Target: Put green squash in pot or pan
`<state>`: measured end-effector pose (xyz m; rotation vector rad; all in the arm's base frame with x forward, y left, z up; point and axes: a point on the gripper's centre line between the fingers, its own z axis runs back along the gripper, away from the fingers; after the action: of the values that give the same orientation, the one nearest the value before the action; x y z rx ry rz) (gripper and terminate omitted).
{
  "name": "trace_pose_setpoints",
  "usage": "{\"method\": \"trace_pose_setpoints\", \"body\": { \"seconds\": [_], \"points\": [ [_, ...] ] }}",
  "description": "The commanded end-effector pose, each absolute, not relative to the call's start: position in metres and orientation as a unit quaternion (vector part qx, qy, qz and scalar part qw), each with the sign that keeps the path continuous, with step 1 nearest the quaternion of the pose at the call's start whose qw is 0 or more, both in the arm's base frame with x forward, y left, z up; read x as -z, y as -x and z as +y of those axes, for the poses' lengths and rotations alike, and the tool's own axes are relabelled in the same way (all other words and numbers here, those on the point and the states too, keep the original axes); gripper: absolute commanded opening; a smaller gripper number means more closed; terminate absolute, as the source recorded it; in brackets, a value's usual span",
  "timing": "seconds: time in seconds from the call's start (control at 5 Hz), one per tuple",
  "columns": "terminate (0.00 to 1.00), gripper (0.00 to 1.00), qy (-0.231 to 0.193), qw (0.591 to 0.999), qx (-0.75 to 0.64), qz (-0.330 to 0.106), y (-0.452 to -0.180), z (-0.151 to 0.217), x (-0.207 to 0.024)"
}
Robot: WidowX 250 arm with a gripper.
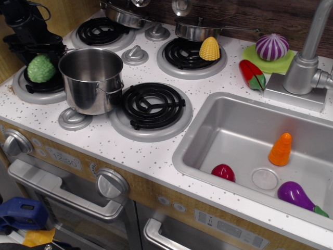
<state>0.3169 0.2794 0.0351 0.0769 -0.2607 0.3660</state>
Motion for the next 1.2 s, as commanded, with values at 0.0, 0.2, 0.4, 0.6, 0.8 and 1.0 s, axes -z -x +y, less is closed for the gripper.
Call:
{"method": "trace_pose_setpoints", "body": {
  "seconds": [0.0,0.2,0.4,0.6,0.8,1.0],
  "points": [
    [0.00,0.00,-0.097,0.972,-0.163,-0.137,-0.324,0.292,-0.109],
    [0.00,0.00,-0.147,0.963,-0.177,-0.138,-0.317,0.274,-0.128],
    [0.00,0.00,-0.158,0.959,-0.195,-0.129,-0.317,0.257,-0.147],
    [0.00,0.00,-0.155,0.954,-0.228,-0.114,-0.321,0.225,-0.166],
    [0.00,0.00,-0.129,0.951,-0.253,-0.120,-0.325,0.193,-0.163],
    [0.00,0.00,-0.116,0.943,-0.286,-0.126,-0.321,0.164,-0.152]
  ]
}}
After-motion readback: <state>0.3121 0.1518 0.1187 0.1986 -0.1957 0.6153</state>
